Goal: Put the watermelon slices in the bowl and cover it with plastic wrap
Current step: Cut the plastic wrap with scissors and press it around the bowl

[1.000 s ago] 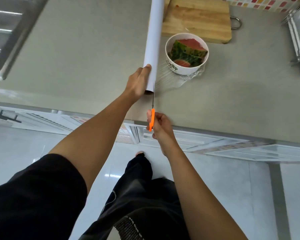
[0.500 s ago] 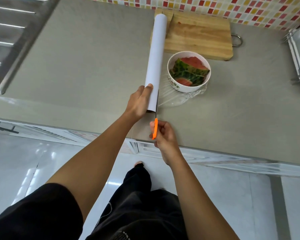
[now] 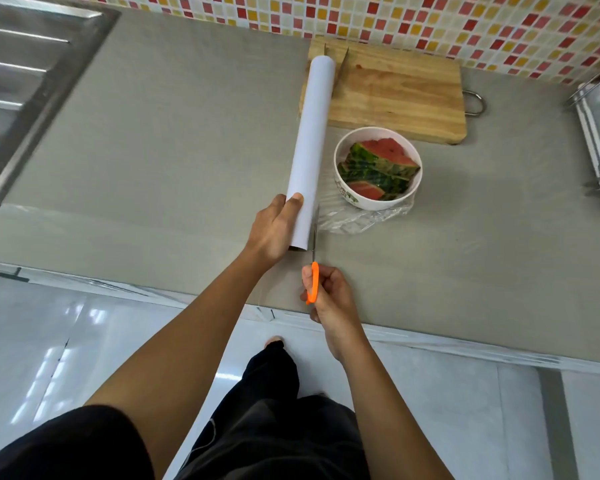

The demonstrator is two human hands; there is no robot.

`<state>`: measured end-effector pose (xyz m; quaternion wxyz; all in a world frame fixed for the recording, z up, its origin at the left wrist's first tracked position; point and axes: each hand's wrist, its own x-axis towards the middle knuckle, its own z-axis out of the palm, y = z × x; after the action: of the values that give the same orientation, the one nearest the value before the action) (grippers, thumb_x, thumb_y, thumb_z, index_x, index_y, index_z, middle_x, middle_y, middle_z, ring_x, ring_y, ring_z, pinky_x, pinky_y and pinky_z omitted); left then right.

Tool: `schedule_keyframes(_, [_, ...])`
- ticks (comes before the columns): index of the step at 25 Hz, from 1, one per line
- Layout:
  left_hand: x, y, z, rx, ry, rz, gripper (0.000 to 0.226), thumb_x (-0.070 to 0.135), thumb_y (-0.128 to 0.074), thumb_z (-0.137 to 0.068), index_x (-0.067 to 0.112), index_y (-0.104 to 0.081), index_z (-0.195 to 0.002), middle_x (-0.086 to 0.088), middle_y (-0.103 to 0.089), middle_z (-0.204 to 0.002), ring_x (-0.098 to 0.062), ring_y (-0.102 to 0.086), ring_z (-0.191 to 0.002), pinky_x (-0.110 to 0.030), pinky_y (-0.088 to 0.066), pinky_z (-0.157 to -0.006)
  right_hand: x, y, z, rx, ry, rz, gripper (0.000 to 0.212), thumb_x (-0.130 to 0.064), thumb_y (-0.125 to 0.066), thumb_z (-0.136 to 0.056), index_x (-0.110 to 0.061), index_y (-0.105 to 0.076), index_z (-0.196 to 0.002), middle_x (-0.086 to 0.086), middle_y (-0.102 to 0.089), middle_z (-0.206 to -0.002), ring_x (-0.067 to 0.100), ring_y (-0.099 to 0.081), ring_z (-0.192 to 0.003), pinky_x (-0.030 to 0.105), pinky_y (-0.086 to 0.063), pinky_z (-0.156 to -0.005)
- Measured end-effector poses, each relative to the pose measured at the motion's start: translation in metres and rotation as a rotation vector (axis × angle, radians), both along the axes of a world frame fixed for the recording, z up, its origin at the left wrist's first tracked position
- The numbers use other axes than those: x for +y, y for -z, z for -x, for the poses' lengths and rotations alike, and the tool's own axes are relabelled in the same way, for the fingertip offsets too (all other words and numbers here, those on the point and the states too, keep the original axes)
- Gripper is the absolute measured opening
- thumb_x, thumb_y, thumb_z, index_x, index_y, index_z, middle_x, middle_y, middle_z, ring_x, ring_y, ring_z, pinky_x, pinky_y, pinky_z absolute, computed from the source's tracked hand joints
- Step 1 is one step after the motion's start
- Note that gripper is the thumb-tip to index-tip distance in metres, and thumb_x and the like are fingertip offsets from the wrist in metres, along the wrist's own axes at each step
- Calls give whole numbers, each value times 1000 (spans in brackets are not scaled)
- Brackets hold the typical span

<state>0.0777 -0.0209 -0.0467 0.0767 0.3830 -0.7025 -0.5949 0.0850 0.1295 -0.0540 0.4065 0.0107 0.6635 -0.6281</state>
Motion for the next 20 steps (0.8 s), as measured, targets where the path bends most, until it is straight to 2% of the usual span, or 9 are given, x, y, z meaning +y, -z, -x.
schedule_keyframes(6, [-1,-1,-1,52,-6,-62,34,50,-41,-86,23,-41,-65,7,-46,-67,-3,-42,-51,-28,-32,-55,3,-1,3,-19,-65,-37,22,-48,-59,-83,-27,-54,-88,-14,-61,-74,-6,-58,-58,12,-34,-41])
schedule_keyframes(8, [-1,-1,-1,45,-2,-55,35,51,-40,-85,23,-41,-65,6,-46,-67,-8,-43,-57,-29,-32,-57,-6,-4,8,0,-92,-49,30,-55,-58,-79,-27,-52,-88,-12,-60,-79,-6,-58,-58,12,-35,-41])
schedule_keyframes(11, [0,-2,-2,28,0,-58,37,53,-39,-82,20,-43,-68,4,-49,-68,-15,-43,-61,-31,-34,-58,-17,-8,14,22,-97,-67,42,-63,-55,-70,-25,-51,-87,-10,-59,-73,-7,-57,-57,10,-36,-41])
schedule_keyframes(13, [0,-1,-2,22,2,-60,37,54,-39,-82,20,-44,-69,4,-50,-69,-16,-45,-62,-31,-35,-58,-21,-8,17,36,-62,-24,39,-58,-60,-76,-22,-52,-88,-14,-62,-66,-7,-57,-57,8,-38,-44])
schedule_keyframes(17, [-1,-1,-2,41,8,-66,37,54,-39,-82,19,-45,-70,4,-50,-69,-14,-44,-60,-29,-35,-58,-18,-3,22,40,46,129,17,-27,-67,-81,-15,-56,-87,-19,-64,-60,-5,-57,-58,10,-44,-54])
schedule_keyframes(20, [-1,-1,-1,43,9,-62,35,52,-39,-83,21,-42,-67,6,-48,-66,-11,-42,-57,-29,-34,-57,-20,-7,27,60,13,116,25,-32,-71,-78,-16,-55,-89,-21,-62,-57,-8,-55,-54,7,-40,-50])
